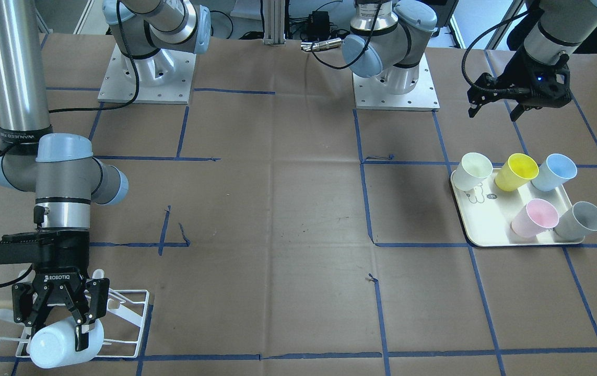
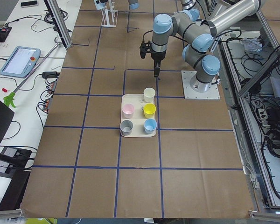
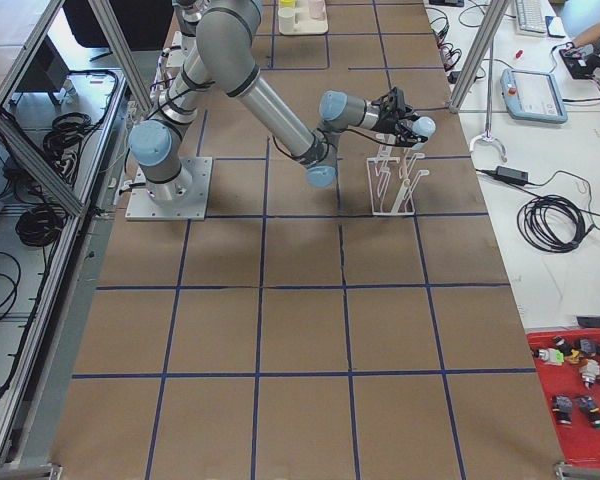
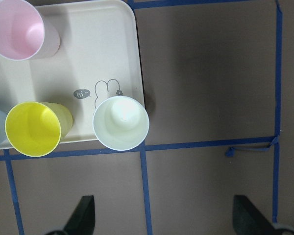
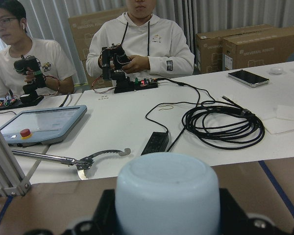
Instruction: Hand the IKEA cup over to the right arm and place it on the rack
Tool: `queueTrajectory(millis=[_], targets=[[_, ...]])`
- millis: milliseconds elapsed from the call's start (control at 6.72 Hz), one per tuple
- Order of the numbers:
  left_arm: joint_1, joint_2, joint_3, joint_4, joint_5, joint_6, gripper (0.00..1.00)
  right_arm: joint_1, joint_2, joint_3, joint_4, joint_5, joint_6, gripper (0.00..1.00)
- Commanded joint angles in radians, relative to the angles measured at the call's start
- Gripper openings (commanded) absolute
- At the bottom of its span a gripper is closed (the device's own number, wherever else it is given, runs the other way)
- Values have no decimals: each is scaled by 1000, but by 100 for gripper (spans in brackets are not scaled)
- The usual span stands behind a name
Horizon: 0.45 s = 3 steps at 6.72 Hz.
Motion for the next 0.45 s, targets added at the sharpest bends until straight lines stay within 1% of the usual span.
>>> queueTrajectory(millis=[0,149,298], targets=[[1,-64,-111,206,-6,-1,99,0,-6,-3,9,-1,-21,100],[1,-97,-168,315,-9,-1,99,0,-10,-5,10,0,-17,100],[1,-133,-211,395,-9,-1,99,0,-22,-8,10,0,-11,100]])
